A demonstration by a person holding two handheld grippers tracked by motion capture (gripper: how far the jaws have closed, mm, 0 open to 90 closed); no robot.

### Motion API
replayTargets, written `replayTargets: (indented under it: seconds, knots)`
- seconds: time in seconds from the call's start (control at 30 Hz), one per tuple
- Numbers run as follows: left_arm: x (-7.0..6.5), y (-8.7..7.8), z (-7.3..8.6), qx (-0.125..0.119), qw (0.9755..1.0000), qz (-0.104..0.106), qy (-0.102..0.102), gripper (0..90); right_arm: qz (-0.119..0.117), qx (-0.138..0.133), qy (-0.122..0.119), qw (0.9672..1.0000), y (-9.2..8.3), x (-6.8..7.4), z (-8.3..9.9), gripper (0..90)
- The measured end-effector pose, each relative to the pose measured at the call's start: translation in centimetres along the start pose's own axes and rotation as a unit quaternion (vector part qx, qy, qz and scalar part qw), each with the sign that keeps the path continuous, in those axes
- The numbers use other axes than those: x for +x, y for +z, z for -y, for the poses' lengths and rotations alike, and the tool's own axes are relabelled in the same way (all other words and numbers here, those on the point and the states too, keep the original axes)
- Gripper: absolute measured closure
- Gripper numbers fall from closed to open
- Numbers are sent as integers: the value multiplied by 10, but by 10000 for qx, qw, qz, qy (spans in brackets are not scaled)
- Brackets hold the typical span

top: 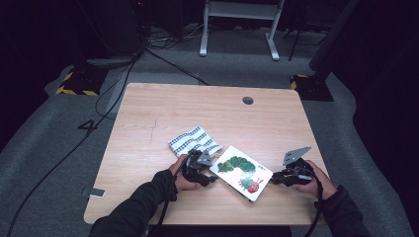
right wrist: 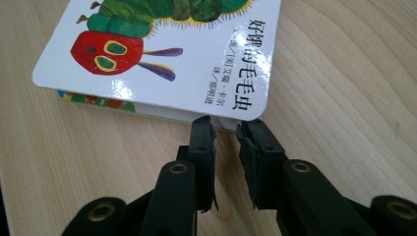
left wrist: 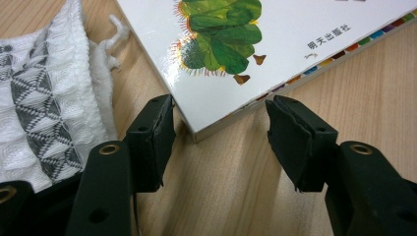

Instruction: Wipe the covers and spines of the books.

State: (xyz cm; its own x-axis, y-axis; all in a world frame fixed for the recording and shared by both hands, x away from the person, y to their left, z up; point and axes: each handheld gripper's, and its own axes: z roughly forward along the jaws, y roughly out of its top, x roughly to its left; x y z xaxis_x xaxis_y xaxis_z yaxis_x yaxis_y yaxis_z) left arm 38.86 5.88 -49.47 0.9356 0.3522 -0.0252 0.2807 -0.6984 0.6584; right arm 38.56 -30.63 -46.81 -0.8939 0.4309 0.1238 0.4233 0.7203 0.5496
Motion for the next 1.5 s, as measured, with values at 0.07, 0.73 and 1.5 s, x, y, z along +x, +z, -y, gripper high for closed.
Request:
replayTargets:
  seconds: [0.07, 0.73, 1.5]
  knots:
    - [0, 0, 0, -10, 10000, -11, 6, 434, -28, 2, -29, 10000, 1, 1, -1, 723]
    - [-3, -1, 0, 27, 10000, -34, 31, 418, -845, -948, 753, 9890, -2, -8, 7, 269]
    - [-4, -1, 1, 37, 10000, -26, 62, 407, -633, -407, 695, 9947, 13, -9, 7, 295]
